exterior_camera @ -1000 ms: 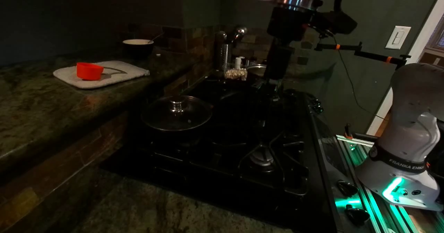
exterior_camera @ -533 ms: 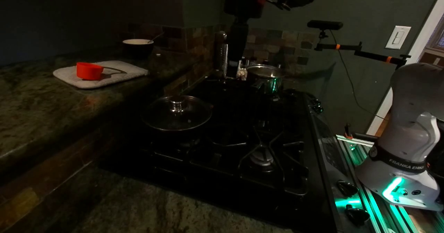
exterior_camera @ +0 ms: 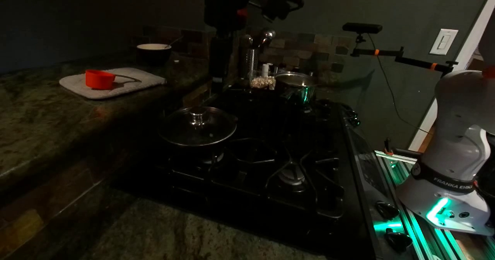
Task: Put the glass lid on the counter above the stove.
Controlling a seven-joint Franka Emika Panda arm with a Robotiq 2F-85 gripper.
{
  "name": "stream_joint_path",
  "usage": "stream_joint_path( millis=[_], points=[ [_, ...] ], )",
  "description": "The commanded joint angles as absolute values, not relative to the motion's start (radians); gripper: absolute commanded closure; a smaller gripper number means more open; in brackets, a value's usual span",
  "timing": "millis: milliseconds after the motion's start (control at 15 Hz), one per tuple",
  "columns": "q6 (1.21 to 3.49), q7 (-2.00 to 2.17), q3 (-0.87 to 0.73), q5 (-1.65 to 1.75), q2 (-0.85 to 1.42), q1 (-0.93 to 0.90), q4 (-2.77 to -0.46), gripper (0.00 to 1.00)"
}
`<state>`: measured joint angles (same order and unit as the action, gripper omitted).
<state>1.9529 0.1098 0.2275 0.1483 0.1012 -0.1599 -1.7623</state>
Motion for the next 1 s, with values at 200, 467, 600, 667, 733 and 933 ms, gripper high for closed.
stream_joint_path(
  millis=[200,467,600,667,733,933],
  points=[
    [2.004,0.078,0.177,0.236,0.232,-0.179,-1.652,0.0],
    [2.049,0.048,0.154,0.204,0.286,-0.168,-1.616,0.0],
    [2.035,0.052,0.143,0.197,0.312,-0.169,-1.598,0.0],
    [2.034,0.053,0.139,0.198,0.324,-0.17,-1.592,0.0],
    [2.038,0.049,0.137,0.195,0.335,-0.17,-1.588,0.0],
    [2.045,0.046,0.133,0.186,0.36,-0.169,-1.591,0.0]
  ],
)
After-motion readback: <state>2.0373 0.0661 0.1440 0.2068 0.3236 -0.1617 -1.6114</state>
